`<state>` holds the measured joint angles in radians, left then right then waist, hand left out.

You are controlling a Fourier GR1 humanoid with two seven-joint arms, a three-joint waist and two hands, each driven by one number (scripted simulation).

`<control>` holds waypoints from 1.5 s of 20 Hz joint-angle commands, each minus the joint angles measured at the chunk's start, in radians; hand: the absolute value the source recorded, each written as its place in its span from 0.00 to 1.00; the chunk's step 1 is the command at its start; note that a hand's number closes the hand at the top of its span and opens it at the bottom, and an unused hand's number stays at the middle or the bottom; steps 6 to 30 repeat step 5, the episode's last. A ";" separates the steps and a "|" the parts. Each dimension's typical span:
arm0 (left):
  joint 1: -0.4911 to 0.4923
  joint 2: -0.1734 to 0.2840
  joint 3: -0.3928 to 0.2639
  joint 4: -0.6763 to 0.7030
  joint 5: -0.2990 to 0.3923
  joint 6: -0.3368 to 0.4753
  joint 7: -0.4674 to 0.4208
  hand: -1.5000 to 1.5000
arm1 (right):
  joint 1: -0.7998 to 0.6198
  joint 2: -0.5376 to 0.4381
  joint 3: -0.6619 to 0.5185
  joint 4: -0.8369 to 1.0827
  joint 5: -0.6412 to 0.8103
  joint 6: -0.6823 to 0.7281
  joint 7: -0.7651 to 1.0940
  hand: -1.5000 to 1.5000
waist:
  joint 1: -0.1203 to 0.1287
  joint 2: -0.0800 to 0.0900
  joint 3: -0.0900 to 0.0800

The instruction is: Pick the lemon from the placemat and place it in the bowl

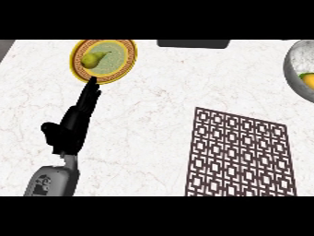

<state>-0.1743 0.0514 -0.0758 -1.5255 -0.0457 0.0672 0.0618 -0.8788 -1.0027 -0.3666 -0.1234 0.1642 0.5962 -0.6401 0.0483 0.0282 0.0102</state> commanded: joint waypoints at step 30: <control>0.012 -0.002 -0.010 -0.044 0.000 0.000 0.031 0.50 | 0.112 -0.012 0.003 -0.051 -0.014 0.205 -0.154 0.00 | -0.006 -0.008 0.001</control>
